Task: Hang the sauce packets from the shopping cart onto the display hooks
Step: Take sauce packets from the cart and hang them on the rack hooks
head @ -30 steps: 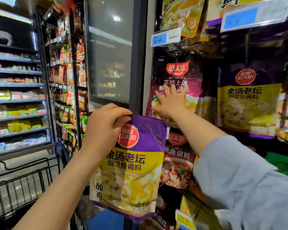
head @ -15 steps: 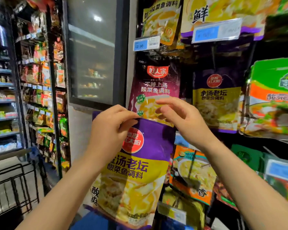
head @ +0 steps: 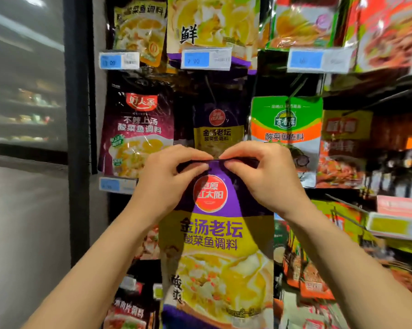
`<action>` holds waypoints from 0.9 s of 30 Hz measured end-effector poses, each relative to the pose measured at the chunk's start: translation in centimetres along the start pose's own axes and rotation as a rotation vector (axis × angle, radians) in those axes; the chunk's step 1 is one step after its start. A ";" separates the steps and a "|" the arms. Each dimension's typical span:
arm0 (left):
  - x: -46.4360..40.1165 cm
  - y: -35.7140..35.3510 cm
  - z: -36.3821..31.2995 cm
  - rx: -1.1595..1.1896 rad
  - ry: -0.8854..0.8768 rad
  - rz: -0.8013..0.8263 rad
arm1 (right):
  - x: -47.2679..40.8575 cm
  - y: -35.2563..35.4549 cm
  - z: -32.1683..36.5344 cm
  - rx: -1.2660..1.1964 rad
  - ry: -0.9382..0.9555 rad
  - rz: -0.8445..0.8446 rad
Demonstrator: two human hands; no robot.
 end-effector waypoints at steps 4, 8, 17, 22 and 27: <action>0.4 -1.0 1.7 0.030 0.097 -0.017 | 0.1 2.9 -0.7 0.056 -0.037 0.001; 0.5 -2.0 2.9 0.256 0.227 -0.001 | -0.2 5.5 -1.1 0.075 -0.076 -0.045; -4.6 -0.5 1.9 0.325 0.133 -0.200 | -3.8 7.1 -2.1 -0.108 -0.196 -0.118; -8.8 1.3 4.2 0.337 0.221 -0.267 | -7.6 5.7 -2.8 -0.346 -0.295 -0.239; -11.1 2.2 6.5 0.336 0.308 -0.326 | -11.3 3.0 -4.6 -0.454 -0.395 -0.289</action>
Point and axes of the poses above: each hand's wrist, its own x-axis away from the middle knuckle, its own y-axis out of the back of the hand, z = x × y, the point moved 5 cm from there along -x, towards the middle knuckle, and after that the axes turned 9 degrees about -x, right-handed, at the moved point
